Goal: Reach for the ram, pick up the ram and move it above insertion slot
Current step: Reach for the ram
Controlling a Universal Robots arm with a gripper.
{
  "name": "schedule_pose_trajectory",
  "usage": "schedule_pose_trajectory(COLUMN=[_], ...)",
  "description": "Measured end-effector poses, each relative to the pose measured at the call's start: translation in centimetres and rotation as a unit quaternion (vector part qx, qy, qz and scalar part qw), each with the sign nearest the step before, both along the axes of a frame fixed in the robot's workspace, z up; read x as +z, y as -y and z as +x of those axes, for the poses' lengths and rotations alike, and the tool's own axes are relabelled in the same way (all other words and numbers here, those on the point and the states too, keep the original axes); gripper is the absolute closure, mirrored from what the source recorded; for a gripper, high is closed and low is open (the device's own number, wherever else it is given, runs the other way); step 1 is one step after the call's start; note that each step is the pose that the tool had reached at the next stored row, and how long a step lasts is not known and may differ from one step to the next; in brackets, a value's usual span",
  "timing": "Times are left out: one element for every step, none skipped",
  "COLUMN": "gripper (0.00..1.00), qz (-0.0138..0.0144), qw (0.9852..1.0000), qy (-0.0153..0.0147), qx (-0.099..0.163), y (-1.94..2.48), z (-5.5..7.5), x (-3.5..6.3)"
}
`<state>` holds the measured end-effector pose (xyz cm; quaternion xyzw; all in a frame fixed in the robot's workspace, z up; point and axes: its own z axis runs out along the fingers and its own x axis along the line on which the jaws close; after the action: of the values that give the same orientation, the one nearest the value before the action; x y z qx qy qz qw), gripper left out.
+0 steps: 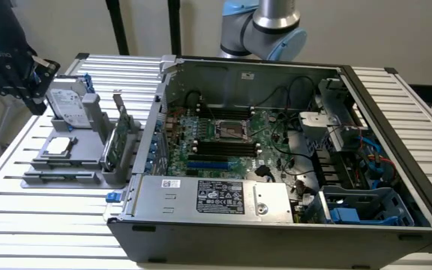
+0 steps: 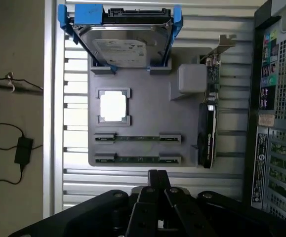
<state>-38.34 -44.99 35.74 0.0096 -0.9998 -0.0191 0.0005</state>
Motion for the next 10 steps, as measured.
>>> schedule_pose_trajectory(gripper=[0.89, 0.89, 0.89, 0.89, 0.89, 0.89, 0.89, 0.89, 0.89, 0.89], qz=[0.0000, 0.0001, 0.0001, 0.0000, -0.0001, 0.0000, 0.0000, 0.0000, 0.0000, 0.0000], qw=[1.0000, 1.0000, 1.0000, 1.0000, 1.0000, 1.0000, 1.0000, 1.0000, 1.0000, 1.0000], qy=[0.0001, 0.0001, 0.0001, 0.0001, -0.0001, 0.0001, 0.0000, 0.0000, 0.0000, 0.0000], qx=[0.000, 0.000, 0.000, 0.000, 0.000, 0.000, 0.000, 0.000, 0.000, 0.000], y=[0.10, 0.20, 0.28, 0.36, 0.44, 0.46, 0.46, 0.46, 0.46, 0.46], z=[-0.06, -0.13, -0.19, -0.27, -0.34, -0.35, -0.35, -0.35, -0.35, -0.35], x=[-0.18, -0.39, -0.57, -0.74, -0.83, -0.87, -0.87, -0.87, -0.87, -0.87])
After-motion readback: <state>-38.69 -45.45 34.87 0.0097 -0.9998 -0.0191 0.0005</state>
